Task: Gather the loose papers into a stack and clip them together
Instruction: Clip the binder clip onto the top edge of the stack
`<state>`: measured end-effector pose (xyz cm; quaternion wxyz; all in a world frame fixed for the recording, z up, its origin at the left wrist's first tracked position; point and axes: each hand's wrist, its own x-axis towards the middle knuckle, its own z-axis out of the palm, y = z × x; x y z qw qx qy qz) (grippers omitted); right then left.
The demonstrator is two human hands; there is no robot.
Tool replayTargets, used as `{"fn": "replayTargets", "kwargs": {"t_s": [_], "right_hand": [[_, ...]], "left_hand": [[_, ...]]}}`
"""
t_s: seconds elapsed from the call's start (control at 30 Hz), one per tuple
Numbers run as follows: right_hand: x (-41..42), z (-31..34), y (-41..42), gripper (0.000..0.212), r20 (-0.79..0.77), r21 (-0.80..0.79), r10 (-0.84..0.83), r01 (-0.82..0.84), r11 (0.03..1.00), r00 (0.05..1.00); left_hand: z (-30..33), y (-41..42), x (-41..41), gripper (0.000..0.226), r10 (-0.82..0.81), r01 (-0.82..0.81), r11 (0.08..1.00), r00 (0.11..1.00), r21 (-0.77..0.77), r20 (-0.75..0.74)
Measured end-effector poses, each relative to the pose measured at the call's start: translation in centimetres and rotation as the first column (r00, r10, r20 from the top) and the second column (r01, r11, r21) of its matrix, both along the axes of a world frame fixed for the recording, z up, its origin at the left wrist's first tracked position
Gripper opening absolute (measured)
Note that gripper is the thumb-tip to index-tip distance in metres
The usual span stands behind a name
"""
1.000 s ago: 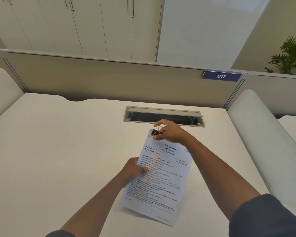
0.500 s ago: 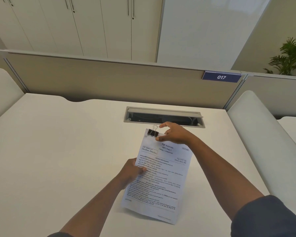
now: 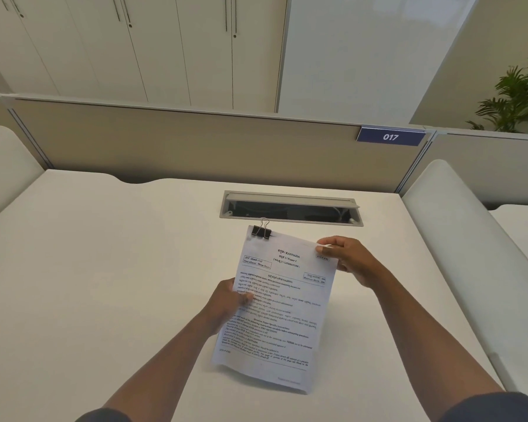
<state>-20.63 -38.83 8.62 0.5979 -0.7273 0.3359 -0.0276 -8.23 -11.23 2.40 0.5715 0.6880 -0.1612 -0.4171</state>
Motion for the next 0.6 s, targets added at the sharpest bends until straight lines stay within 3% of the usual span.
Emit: {"fn": "replayTargets", "kwargs": {"t_s": [0.13,0.23,0.33,0.4,0.5,0.6], "right_hand": [[-1.6,-1.4,1.2,0.057,0.172,0.401,-0.211,0.128,0.907,0.962],[-2.5,-2.3,2.9,0.058,0.213,0.489,-0.145,0.023,0.872,0.966],[-3.2,-2.8,4.8,0.053,0.216,0.436,-0.037,-0.063,0.898,0.976],[-3.6,-2.9,5.5,0.047,0.245,0.392,-0.061,-0.041,0.919,0.968],[-3.7,-1.9,6.8,0.034,0.311,0.231,-0.096,0.023,0.973,0.946],[-3.9,-1.1,8.1,0.02,0.334,0.058,-0.1,0.086,0.995,0.937]], "left_hand": [[0.4,-0.1,-0.6,0.018,0.014,-0.014,1.0,1.0,-0.011,-0.009],[0.8,-0.2,-1.0,0.018,0.035,-0.035,0.999,0.999,-0.02,-0.005],[1.6,-0.5,-1.4,0.019,0.112,-0.112,0.992,0.994,-0.052,-0.003],[2.1,-0.8,-1.6,0.02,0.167,-0.165,0.985,0.985,-0.06,0.041],[2.7,-1.1,-2.0,0.019,0.225,-0.215,0.974,0.954,-0.07,0.2],[3.0,-1.2,-2.6,0.013,0.252,-0.251,0.966,0.864,-0.06,0.436]]}}
